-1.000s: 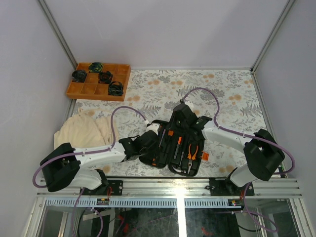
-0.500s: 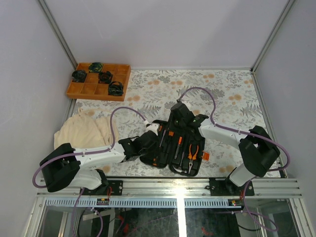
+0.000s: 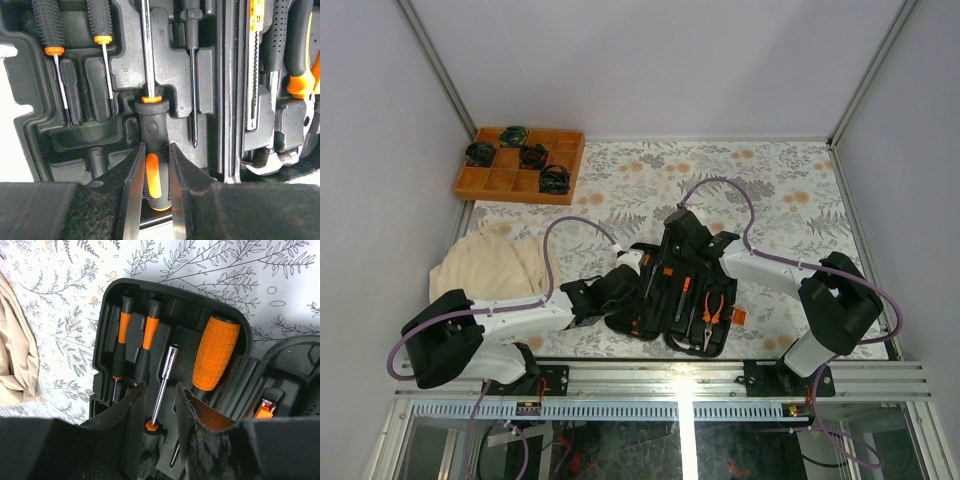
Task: Sort the tools into containers
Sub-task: Adjust the screwdriver in the storage box.
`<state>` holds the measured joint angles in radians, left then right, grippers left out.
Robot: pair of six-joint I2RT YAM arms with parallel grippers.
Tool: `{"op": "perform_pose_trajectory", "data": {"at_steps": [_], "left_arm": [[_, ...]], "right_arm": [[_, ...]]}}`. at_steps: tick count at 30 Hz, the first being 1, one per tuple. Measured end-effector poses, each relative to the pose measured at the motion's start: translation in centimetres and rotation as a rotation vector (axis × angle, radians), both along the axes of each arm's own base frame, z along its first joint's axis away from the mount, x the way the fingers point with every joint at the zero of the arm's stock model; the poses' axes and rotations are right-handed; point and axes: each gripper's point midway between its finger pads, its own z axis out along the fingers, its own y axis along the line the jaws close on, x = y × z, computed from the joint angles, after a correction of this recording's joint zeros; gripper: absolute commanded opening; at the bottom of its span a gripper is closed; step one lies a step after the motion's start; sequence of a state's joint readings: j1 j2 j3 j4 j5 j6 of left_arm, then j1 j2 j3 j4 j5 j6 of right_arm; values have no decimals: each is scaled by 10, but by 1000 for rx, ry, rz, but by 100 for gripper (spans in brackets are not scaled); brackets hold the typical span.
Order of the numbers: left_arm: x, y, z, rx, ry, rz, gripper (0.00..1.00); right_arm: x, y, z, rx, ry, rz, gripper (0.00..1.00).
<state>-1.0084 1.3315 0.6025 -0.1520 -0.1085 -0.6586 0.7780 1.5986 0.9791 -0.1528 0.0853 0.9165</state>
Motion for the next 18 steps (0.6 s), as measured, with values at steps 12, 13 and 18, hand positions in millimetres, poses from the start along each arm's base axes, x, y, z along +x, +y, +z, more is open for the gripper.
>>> {"op": "perform_pose_trajectory", "data": {"at_steps": [12,13,18], "left_arm": [[0,-2,0,-6,0,-2,0],[0,-2,0,-6,0,-2,0],[0,-2,0,-7,-1,-2,0]], "right_arm": [[1,1,-5,-10,13,-1,36],[1,2,-6,-11,14,-1,36],[-1,2,-7,-13,18,1,35]]}}
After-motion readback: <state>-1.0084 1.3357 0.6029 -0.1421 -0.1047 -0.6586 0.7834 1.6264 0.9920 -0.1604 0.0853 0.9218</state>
